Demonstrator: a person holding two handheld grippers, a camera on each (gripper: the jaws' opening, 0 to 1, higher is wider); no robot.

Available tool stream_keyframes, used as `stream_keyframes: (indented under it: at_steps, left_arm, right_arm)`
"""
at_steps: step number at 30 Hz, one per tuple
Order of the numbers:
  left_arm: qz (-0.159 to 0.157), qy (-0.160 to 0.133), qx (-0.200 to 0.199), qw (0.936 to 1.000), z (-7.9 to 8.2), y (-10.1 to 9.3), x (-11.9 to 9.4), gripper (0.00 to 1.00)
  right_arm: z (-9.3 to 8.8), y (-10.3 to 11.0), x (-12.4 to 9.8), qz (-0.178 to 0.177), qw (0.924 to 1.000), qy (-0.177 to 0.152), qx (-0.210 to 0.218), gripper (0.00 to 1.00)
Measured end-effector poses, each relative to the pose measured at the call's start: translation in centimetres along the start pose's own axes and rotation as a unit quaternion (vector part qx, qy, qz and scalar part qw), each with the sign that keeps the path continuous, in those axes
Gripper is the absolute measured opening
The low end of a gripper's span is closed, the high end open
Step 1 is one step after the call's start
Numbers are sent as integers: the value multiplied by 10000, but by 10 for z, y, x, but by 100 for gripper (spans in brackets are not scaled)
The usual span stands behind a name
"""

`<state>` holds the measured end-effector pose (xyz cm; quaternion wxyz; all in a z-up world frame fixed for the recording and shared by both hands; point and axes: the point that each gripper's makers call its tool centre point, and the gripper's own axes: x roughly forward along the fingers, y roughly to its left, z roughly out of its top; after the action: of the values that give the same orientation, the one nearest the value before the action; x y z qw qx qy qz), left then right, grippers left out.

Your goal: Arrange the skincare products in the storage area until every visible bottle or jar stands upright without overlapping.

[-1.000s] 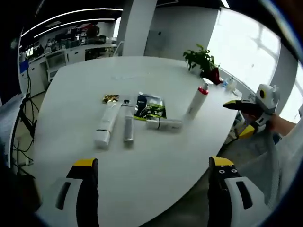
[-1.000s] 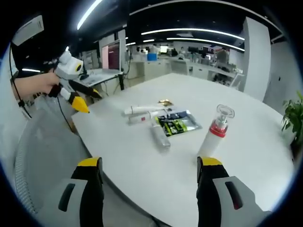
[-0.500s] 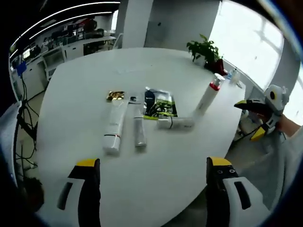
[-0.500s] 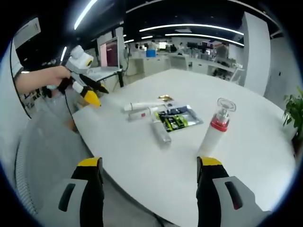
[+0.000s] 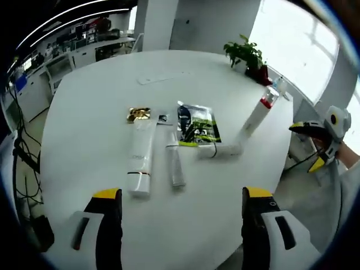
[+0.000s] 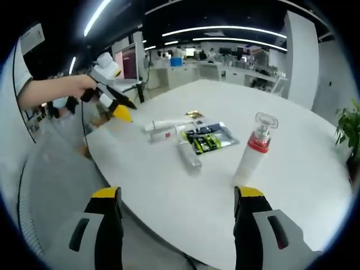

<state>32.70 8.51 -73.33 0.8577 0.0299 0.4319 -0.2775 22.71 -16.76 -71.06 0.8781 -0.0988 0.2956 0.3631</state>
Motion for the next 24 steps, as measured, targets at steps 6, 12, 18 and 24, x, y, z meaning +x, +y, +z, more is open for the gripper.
stream_keyframes:
  at_steps: [6, 12, 18, 24]
  left_arm:
    - [42, 94, 50, 9999, 8, 8, 6, 75]
    - [81, 192, 24, 9998, 18, 22, 18, 72]
    - [142, 320, 85, 9994, 19, 24, 22, 69]
    - [164, 455, 40, 9988, 21, 36, 33, 67]
  right_arm:
    - [-1, -1, 0, -37, 10000, 40, -11, 81]
    - [-2, -2, 0, -78, 9999, 74, -18, 81]
    - [-3, -4, 0, -115, 9999, 82, 21, 81]
    - [-7, -4, 2, -95, 9998, 176, -4, 82]
